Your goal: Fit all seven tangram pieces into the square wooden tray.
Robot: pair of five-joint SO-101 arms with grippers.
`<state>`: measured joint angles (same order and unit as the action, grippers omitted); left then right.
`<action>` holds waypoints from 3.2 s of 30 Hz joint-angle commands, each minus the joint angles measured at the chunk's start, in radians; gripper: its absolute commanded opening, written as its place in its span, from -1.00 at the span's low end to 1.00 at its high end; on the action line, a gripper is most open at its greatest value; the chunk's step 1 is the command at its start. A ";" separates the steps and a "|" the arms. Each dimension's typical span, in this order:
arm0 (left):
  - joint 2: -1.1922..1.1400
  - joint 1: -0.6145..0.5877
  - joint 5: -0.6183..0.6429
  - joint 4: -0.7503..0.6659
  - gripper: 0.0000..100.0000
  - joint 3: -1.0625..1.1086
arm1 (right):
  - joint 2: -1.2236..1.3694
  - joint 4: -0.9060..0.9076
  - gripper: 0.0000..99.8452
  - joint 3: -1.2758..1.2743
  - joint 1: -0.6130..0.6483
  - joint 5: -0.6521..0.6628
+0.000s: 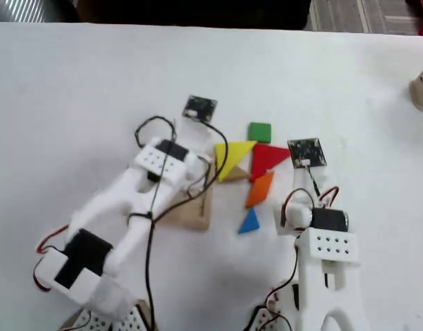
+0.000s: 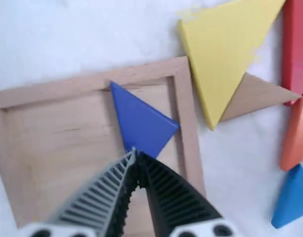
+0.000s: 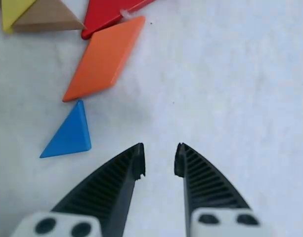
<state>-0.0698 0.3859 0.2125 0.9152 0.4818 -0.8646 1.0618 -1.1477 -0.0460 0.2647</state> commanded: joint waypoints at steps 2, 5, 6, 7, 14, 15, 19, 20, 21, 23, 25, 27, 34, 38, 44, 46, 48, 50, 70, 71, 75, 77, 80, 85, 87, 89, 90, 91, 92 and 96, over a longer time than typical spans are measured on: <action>0.064 0.104 0.012 -0.084 -0.95 0.043 | -0.024 -0.021 -0.80 0.003 -0.008 0.018; 0.061 0.137 0.011 -0.081 -0.95 0.046 | -0.024 -0.021 -0.80 0.003 -0.008 0.018; 0.058 0.140 0.011 -0.080 -0.95 0.046 | -0.024 -0.021 -0.80 0.002 -0.008 0.018; 0.051 0.140 0.011 -0.081 -0.95 0.046 | -0.024 -0.021 -0.80 0.002 -0.008 0.018; -0.039 0.133 0.011 -0.172 -0.95 0.037 | -0.024 -0.021 -0.80 0.002 -0.008 0.018; -0.048 0.125 0.014 -0.189 -0.95 0.034 | -0.024 -0.021 -0.80 0.002 -0.008 0.018; -0.079 0.107 0.020 -0.209 -0.95 -0.021 | -0.024 -0.021 -0.80 0.002 -0.008 0.018; -0.093 0.107 0.020 -0.209 -0.95 -0.038 | -0.022 -0.021 -0.80 0.002 -0.008 0.018; -0.110 0.107 0.020 -0.209 -0.95 -0.058 | -0.022 -0.021 -0.80 0.002 -0.008 0.018; -0.139 0.107 0.020 -0.207 -0.95 -0.094 | -0.022 -0.021 -0.80 0.002 -0.008 0.018; -0.162 0.097 0.020 -0.207 -0.96 -0.132 | -0.022 -0.021 -0.80 0.002 -0.008 0.018; -0.170 0.088 0.021 -0.201 -0.96 -0.175 | -0.022 -0.022 -0.80 -0.005 -0.008 0.018; -0.045 0.079 0.014 -0.020 -0.96 -0.235 | -0.022 -0.045 -0.80 -0.017 -0.008 0.018; 0.081 0.005 0.012 0.032 -0.95 -0.137 | -0.022 -0.045 -0.80 -0.018 -0.008 0.018; 0.041 -0.140 0.012 -0.157 -0.95 0.015 | -0.022 -0.045 -0.80 -0.018 -0.007 0.018; 0.008 -0.150 0.012 -0.164 -0.95 0.017 | -0.022 -0.045 -0.80 -0.018 -0.007 0.018; -0.013 -0.143 0.012 -0.164 -0.95 0.021 | -0.022 -0.045 -0.80 -0.018 -0.008 0.018; -0.030 -0.128 0.012 -0.164 -0.95 0.023 | -0.022 -0.045 -0.80 -0.018 -0.008 0.018; -0.008 0.062 0.020 -0.006 -0.96 0.025 | -0.022 -0.045 -0.80 -0.018 -0.007 0.018; 0.002 0.064 0.020 0.003 -0.96 0.025 | -0.022 -0.045 -0.80 -0.018 -0.007 0.018; 0.018 0.105 0.020 0.029 -0.96 0.031 | -0.022 -0.045 -0.80 -0.018 -0.007 0.018; 0.021 0.142 0.020 0.015 -0.96 0.048 | -0.022 -0.045 -0.80 -0.018 -0.007 0.018; 0.013 0.170 0.020 -0.040 -0.96 0.072 | -0.022 -0.045 -0.80 -0.018 -0.007 0.018; 0.013 0.162 0.020 -0.173 -0.96 0.124 | -0.022 -0.045 -0.80 -0.018 -0.007 0.018; 0.013 0.162 0.020 -0.206 -0.96 0.124 | -0.022 -0.045 -0.80 -0.018 -0.007 0.018; 0.018 0.162 0.020 -0.221 -0.96 0.118 | -0.022 -0.045 -0.80 -0.018 -0.007 0.018; 0.021 0.162 0.020 -0.238 -0.96 0.118 | -0.022 -0.045 -0.80 -0.018 -0.007 0.018; 0.021 0.160 0.021 -0.258 -0.96 0.118 | -0.022 -0.045 -0.80 -0.018 -0.007 0.018; 0.021 0.154 0.021 -0.279 -0.96 0.118 | -0.022 -0.045 -0.80 -0.018 -0.007 0.018; 0.018 0.097 0.021 -0.350 -0.96 0.118 | -0.022 -0.045 -0.80 -0.018 -0.008 0.018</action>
<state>-0.0990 0.5317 0.2217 0.6406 0.6153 -0.8661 1.0326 -1.1722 -0.0476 0.2647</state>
